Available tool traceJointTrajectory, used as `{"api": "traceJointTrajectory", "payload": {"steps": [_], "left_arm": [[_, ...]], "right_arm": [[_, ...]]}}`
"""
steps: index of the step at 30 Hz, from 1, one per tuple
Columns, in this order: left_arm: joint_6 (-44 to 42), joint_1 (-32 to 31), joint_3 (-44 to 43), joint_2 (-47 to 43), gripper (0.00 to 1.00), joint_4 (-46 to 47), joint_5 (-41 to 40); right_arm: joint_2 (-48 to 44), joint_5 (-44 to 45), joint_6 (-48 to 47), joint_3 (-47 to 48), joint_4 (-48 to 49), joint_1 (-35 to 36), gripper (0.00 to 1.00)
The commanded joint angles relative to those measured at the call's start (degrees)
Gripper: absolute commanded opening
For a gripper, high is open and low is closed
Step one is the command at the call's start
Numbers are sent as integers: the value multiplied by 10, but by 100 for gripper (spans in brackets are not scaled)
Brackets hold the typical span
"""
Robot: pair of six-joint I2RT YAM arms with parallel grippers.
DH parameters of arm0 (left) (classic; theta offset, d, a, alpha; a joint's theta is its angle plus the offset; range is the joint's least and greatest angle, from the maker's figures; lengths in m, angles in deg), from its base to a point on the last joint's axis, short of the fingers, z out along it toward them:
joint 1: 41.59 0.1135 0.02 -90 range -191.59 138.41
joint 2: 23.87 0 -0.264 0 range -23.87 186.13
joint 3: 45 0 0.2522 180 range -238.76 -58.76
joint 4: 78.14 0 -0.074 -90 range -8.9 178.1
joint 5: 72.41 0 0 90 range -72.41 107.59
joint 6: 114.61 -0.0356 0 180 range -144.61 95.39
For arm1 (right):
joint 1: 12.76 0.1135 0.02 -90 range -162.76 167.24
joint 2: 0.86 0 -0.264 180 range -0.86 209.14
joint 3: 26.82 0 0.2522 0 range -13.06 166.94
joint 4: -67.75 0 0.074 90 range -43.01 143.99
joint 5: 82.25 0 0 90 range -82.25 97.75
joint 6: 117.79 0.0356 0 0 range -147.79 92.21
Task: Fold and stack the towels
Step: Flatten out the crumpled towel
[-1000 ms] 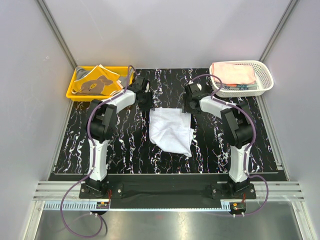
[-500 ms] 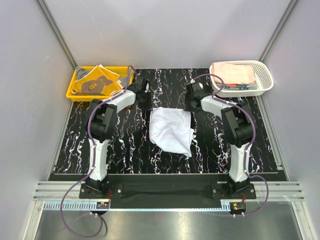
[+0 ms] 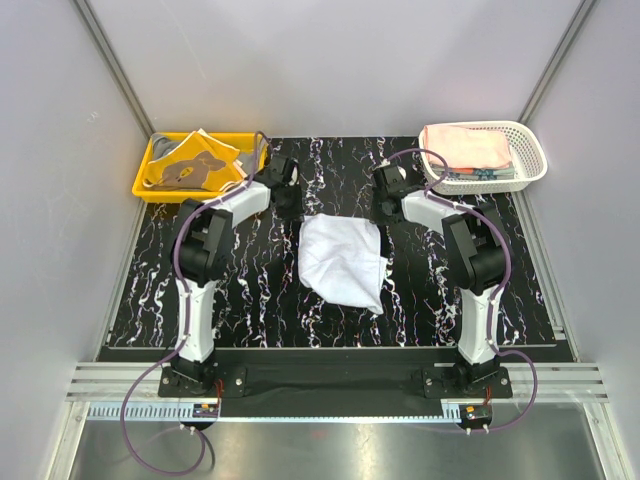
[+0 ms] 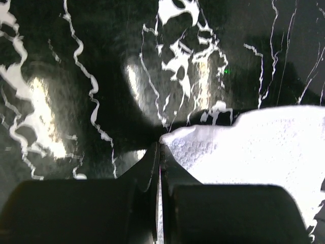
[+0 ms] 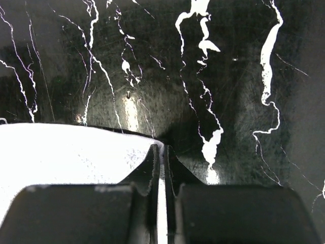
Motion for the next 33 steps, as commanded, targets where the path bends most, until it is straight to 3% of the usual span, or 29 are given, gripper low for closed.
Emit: {"api": "traceJointTrajectory", "payload": {"steps": [1,14,24,33], "left_arm": [[6,3,11,-74,0,35,-13],[3,-18,81,-297,0,50,-46],[-47,-151,106,-511,0,-12,-144],[-76,-255,47,-613,0,-67,-188]], "right_arm": [[-37,15,-8,31,-27,-3,0],[-225,9,-37,53,-91,-1,0],[-411,27,-91,97,-178,67,0],[-481,47,-113,198,-260,136,0]]}}
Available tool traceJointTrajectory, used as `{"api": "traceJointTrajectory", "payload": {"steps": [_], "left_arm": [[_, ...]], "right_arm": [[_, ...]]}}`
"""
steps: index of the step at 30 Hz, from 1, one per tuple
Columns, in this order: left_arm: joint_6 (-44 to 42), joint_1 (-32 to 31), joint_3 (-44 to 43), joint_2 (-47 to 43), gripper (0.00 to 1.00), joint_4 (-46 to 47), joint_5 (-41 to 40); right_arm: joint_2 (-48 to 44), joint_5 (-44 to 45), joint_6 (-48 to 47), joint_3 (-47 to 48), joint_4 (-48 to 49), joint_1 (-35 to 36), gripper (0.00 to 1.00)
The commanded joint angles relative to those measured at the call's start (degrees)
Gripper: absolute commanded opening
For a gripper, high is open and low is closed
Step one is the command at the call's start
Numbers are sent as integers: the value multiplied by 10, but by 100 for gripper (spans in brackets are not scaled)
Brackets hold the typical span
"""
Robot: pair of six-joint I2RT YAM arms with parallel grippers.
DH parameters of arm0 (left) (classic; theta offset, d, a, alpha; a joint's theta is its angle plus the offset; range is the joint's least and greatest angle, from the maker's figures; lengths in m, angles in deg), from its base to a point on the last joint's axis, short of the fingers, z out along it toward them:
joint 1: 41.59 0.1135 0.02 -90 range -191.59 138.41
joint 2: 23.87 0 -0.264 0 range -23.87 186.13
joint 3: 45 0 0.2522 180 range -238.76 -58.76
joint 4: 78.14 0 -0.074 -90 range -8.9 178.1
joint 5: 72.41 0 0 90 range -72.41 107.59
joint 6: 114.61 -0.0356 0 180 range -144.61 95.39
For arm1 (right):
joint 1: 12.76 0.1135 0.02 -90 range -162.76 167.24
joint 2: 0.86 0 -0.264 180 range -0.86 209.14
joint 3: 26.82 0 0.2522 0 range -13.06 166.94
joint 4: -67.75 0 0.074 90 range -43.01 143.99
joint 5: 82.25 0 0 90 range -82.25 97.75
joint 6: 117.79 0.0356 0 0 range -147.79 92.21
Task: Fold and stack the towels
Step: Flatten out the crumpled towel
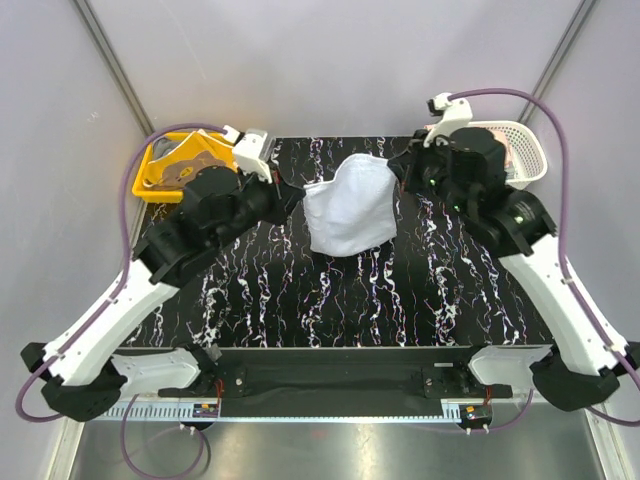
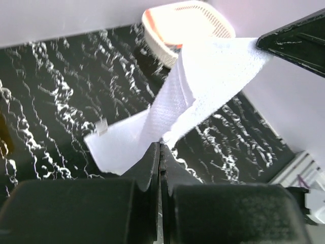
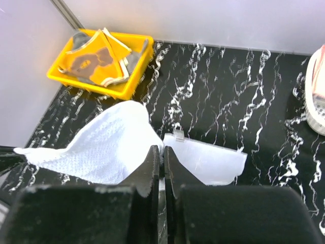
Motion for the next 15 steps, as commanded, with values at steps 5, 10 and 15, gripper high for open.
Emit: {"api": "traceJointTrajectory", "payload": {"steps": [5,10,15], "left_arm": [[-23,-29,-100,-30,0,-26,-33],[-28,-30,-160,-26,0,-32,-26],[-50,-27,-262,35,0,-69,-68]], "right_arm": [[-36,1,-18,102,-63,7,0],[-18,2,-32,189,-82,7,0],[51,47,-68,259,-93,7,0]]}}
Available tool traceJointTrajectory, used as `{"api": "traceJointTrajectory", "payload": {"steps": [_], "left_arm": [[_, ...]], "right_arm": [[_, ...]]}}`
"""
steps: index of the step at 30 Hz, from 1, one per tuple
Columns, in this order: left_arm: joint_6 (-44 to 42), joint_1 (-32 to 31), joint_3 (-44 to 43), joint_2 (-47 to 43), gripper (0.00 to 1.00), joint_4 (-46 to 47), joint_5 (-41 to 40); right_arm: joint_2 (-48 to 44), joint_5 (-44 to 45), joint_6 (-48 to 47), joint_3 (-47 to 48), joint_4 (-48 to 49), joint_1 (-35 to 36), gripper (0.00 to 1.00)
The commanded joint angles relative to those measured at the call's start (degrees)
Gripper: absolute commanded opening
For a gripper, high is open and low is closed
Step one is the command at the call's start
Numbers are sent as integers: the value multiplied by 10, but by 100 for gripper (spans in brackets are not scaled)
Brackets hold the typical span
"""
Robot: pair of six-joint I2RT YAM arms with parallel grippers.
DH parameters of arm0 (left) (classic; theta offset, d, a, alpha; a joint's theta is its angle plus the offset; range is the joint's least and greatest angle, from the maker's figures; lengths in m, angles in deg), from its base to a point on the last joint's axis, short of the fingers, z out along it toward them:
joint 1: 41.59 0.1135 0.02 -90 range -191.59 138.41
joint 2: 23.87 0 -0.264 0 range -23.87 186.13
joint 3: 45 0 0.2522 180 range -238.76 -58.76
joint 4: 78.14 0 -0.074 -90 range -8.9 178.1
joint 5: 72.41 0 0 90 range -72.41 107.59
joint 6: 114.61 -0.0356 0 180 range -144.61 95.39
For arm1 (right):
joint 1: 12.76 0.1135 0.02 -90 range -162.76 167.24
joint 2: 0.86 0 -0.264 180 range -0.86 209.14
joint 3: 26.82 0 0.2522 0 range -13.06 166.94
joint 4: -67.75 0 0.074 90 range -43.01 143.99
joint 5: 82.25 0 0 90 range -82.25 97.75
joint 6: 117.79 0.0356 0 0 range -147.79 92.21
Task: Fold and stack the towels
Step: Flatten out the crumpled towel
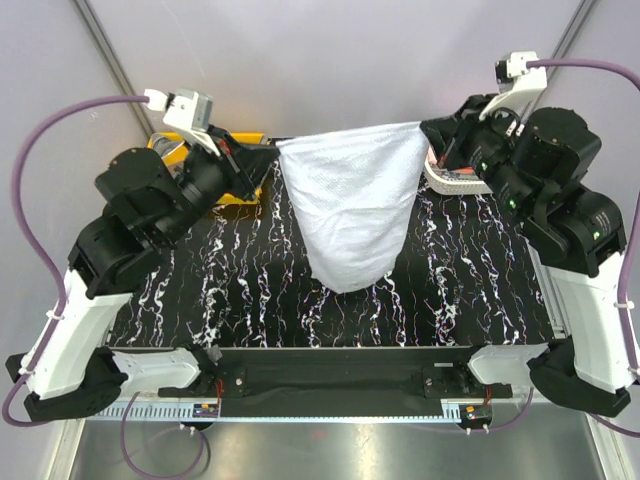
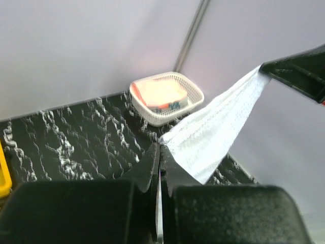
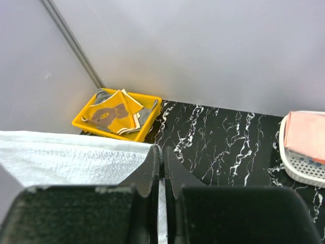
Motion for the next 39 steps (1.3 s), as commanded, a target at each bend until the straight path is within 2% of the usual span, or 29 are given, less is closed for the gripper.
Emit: {"api": "traceJointTrajectory", "payload": {"steps": [1,4,8,10,13,17,18,23,27,30,39], "left_arm": [[-27,4,-69,46,0,-8,-43],[4,71,-76,89,0,-6,7],[39,148,-38,144,0,34,95],[53,184,-18,187,0,62,142],[69,233,-7,269,0,103,169],[87,285,-40,396,0,161,231],[87,297,-54,446,0,173,234],[94,327,-137,568,0,187,252],[94,332,-152,601,0,192,258],[91,333,-122,593,0,205,253],[94,332,23,494,0,239,238]], "right_arm": [[49,34,-38,41,-11,5,0],[79,43,-44,17,13,-9,0],[149,-64,-23,-26,64,-93,0],[182,-90,-19,-57,89,-131,0],[261,-134,-14,-81,147,-174,0],[418,-187,14,-41,199,-215,0],[442,-189,17,-17,205,-218,0],[543,-185,34,53,222,-227,0],[555,-200,41,59,236,-226,0],[552,-207,42,50,233,-226,0],[455,-223,55,-100,267,-225,0]]}}
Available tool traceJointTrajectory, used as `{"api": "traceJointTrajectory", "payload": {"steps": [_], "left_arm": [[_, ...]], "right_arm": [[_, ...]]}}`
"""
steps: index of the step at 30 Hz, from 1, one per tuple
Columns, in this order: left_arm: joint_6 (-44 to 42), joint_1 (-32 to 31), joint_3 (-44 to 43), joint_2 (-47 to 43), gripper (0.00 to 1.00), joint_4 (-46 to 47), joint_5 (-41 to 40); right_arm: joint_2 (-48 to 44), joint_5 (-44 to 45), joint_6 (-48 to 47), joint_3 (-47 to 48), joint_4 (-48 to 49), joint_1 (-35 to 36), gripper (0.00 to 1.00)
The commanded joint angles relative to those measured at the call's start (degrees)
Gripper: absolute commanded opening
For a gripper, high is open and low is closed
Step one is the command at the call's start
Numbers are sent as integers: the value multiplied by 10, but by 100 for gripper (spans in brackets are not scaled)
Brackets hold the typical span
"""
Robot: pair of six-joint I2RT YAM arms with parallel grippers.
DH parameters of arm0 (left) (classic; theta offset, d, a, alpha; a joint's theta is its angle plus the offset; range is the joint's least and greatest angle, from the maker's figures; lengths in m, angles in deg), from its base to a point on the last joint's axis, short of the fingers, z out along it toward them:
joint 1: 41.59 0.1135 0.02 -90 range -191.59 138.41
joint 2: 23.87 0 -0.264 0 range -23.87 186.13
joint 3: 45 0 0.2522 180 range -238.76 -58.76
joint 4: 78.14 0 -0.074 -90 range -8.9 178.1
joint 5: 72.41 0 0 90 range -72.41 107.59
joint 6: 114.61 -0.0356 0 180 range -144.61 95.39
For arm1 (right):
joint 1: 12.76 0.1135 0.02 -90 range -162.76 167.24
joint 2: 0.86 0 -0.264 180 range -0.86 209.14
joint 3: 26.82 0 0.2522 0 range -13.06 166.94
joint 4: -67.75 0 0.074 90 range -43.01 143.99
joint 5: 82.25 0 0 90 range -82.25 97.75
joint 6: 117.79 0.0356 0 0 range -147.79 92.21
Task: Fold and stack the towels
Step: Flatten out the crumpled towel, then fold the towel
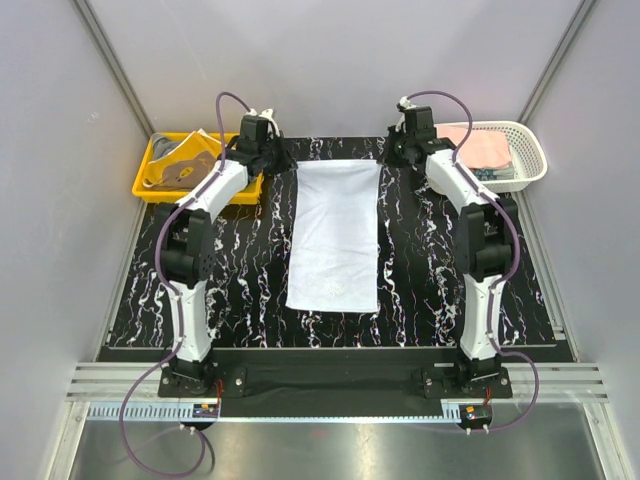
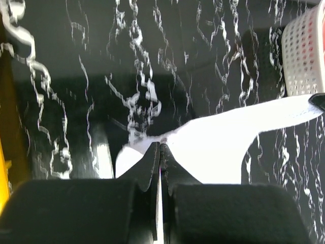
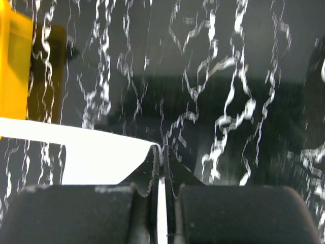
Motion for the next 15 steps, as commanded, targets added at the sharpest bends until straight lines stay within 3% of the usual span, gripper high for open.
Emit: {"api": "traceJointTrajectory", "payload": {"steps": [1,15], "left_arm": [[5,1,53,-85,0,47,-2],[39,-58,247,-225,0,17,-83]], "right_arm": [[-80,-17,9,-47,32,-1,0],[-238,-9,35,-278,43,34,0]]}}
